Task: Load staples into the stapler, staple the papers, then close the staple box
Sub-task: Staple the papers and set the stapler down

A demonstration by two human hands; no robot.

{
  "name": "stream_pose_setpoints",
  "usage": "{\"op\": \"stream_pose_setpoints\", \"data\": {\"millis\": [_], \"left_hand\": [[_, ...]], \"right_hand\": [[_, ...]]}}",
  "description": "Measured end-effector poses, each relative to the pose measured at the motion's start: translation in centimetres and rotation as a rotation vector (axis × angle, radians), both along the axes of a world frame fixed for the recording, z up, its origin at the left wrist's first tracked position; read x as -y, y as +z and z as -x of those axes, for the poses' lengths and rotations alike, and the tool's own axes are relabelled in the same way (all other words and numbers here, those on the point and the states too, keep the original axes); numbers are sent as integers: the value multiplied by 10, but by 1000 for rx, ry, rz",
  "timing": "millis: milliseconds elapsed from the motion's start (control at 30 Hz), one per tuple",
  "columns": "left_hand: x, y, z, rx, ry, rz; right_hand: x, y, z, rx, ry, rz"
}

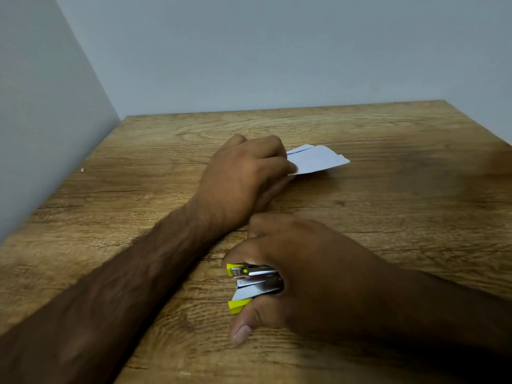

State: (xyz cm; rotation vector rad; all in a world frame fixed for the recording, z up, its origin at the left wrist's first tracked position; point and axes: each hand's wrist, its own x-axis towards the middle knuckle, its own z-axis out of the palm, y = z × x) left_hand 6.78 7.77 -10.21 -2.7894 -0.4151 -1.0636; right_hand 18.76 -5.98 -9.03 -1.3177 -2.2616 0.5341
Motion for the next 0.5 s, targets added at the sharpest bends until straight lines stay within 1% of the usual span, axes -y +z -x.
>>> {"op": "stream_pose_setpoints", "data": {"millis": [100, 200, 233, 300, 333, 367, 433, 500], "left_hand": [[-1, -2, 1, -19, 5, 44], [1, 0, 2, -54, 21, 74], [0, 1, 4, -73, 22, 90], [0, 4, 6, -124, 16, 110], [0, 3, 7, -142, 12, 112], [0, 3, 7, -145, 9, 112], [0, 1, 7, -120, 17, 115], [0, -1, 5, -104, 21, 125]], "right_hand": [[-2, -3, 0, 28, -2, -59], [1, 2, 4, 121, 26, -120], [0, 5, 3, 109, -2, -128], [-6, 11, -7, -31, -93, -160], [-10, 13, -15, -93, -146, -206], [-14, 15, -23, -116, -207, -278], [-23, 16, -42, -113, -332, -413], [-31, 14, -61, -51, -428, -453]]}}
